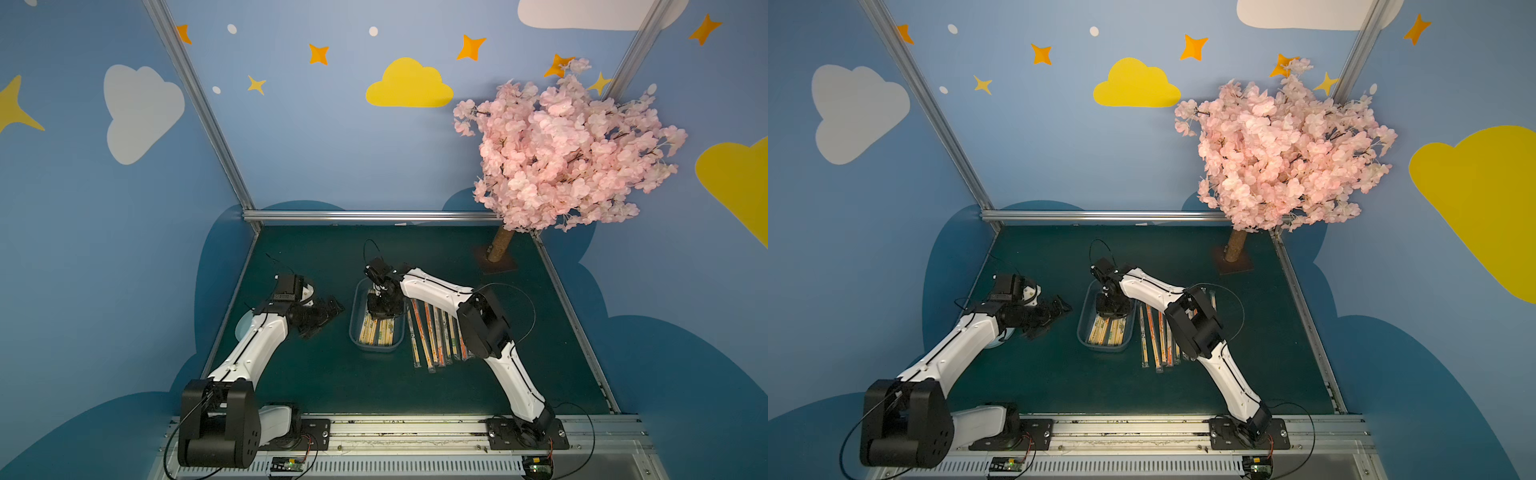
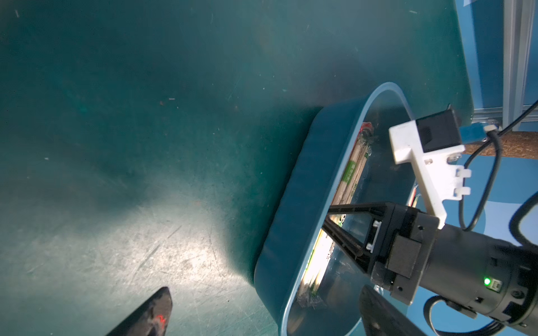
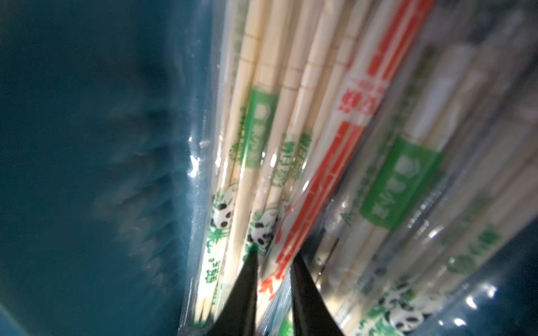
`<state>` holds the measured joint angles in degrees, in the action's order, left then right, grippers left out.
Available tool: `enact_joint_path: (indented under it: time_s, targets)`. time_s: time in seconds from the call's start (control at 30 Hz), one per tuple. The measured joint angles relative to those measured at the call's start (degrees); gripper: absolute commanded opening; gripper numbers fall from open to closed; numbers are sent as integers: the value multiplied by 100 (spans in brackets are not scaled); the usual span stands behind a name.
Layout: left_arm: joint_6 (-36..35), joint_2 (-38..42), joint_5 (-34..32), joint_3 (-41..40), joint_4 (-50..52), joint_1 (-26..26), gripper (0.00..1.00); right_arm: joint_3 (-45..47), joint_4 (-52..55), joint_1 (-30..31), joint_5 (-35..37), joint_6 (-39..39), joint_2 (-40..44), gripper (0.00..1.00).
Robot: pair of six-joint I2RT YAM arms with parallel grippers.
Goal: Take the paired disposable chopsticks out of the storage box
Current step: Pick up the paired disposable chopsticks from the storage box.
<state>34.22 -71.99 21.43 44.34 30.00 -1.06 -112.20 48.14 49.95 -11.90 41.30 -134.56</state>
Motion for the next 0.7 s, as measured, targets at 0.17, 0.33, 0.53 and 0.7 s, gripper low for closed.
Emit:
enact_joint_path:
  time_s: [0.17,0.33,0.53,0.7]
  targets:
    - [0,15,2,0,-4,7,100,2,17,-2,2,-20,0,5]
    - [2,24,9,0,-4,7,100,48,15,-4,9,-46,42,2]
    - [2,55,24,0,-4,7,100,345,9,-7,48,-118,555,0]
    - [2,55,48,0,-4,7,100,417,-61,-46,46,-138,1161,0]
